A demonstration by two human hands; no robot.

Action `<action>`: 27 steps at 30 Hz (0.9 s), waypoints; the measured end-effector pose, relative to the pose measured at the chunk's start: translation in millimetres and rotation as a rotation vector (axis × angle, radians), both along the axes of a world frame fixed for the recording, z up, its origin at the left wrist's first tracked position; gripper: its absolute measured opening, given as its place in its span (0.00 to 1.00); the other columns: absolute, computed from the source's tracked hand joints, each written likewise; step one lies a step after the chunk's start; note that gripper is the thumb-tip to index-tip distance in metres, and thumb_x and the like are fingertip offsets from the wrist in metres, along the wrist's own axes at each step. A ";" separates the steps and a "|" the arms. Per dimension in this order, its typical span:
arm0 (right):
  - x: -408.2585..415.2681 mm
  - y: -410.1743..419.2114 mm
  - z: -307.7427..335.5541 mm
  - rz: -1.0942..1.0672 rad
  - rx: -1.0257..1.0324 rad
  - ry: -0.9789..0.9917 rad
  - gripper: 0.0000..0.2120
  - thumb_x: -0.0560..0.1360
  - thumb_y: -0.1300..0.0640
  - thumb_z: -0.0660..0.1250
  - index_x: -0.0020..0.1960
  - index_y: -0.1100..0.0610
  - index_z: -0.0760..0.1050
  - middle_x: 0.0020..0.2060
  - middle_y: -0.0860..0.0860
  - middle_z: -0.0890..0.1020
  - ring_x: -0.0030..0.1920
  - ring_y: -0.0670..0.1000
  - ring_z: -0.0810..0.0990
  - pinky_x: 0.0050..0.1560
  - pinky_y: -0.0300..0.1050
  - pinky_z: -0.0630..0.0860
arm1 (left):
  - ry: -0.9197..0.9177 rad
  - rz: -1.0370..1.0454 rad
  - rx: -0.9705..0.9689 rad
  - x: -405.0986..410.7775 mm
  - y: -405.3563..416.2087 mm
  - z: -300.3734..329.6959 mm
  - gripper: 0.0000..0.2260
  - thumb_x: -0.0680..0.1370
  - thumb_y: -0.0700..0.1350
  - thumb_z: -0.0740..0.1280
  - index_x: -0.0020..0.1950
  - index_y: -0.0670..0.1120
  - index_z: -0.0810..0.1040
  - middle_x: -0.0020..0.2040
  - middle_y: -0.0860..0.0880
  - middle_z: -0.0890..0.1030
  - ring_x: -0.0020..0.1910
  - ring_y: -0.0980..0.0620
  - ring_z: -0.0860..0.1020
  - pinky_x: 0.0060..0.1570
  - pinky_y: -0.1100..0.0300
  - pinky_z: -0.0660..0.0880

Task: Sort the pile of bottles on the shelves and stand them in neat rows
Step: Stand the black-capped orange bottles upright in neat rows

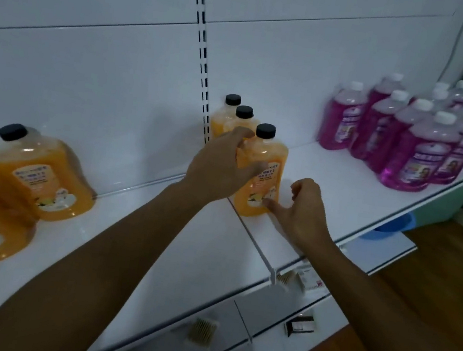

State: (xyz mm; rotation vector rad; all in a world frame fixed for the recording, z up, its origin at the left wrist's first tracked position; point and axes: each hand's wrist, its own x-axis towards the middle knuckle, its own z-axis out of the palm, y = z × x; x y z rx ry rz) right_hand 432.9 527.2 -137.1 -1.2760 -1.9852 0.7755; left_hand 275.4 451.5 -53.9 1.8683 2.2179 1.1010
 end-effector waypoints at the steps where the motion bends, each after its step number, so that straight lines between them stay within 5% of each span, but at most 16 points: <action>1: -0.8 2.1 1.2 0.057 -0.046 -0.003 0.32 0.66 0.46 0.77 0.63 0.57 0.67 0.57 0.52 0.73 0.57 0.51 0.73 0.53 0.44 0.73 | -0.001 0.009 0.009 0.3 0.7 -0.5 0.25 0.73 0.57 0.71 0.67 0.51 0.70 0.57 0.51 0.78 0.52 0.49 0.78 0.53 0.47 0.77; 3: -5.3 1.9 4.5 0.201 -0.160 0.075 0.36 0.68 0.49 0.77 0.70 0.56 0.65 0.62 0.49 0.74 0.62 0.50 0.73 0.55 0.39 0.73 | 0.005 0.023 0.019 -0.2 0.5 -0.8 0.24 0.74 0.56 0.70 0.67 0.52 0.70 0.57 0.51 0.79 0.51 0.50 0.78 0.52 0.47 0.77; 6: -13.6 -2.3 8.3 0.306 -0.208 0.236 0.27 0.69 0.58 0.76 0.65 0.56 0.70 0.50 0.44 0.78 0.49 0.41 0.77 0.38 0.25 0.72 | 0.002 0.026 0.013 -3.9 -5.9 0.5 0.23 0.75 0.55 0.70 0.68 0.51 0.71 0.58 0.50 0.79 0.51 0.50 0.78 0.54 0.47 0.77; 11: -36.8 -20.9 14.3 0.362 -0.082 0.192 0.27 0.68 0.48 0.77 0.63 0.52 0.72 0.50 0.43 0.79 0.49 0.42 0.78 0.41 0.28 0.70 | 0.017 0.092 0.063 -22.0 -36.5 11.9 0.22 0.75 0.54 0.70 0.65 0.49 0.70 0.56 0.50 0.79 0.52 0.50 0.77 0.53 0.50 0.77; 19: -128.4 -90.2 29.8 0.584 -0.069 0.208 0.26 0.68 0.48 0.76 0.62 0.50 0.71 0.49 0.41 0.77 0.45 0.39 0.76 0.41 0.31 0.70 | 0.165 0.334 0.056 -86.4 -136.1 28.0 0.18 0.76 0.52 0.69 0.63 0.46 0.73 0.57 0.49 0.78 0.50 0.54 0.76 0.48 0.61 0.71; 27: -206.3 -158.7 30.7 0.713 -0.059 0.206 0.20 0.66 0.47 0.77 0.52 0.49 0.73 0.44 0.44 0.80 0.42 0.43 0.79 0.41 0.39 0.76 | 0.353 0.563 -0.014 -137.1 -220.4 33.2 0.19 0.76 0.49 0.70 0.65 0.43 0.77 0.57 0.44 0.77 0.57 0.47 0.73 0.53 0.59 0.67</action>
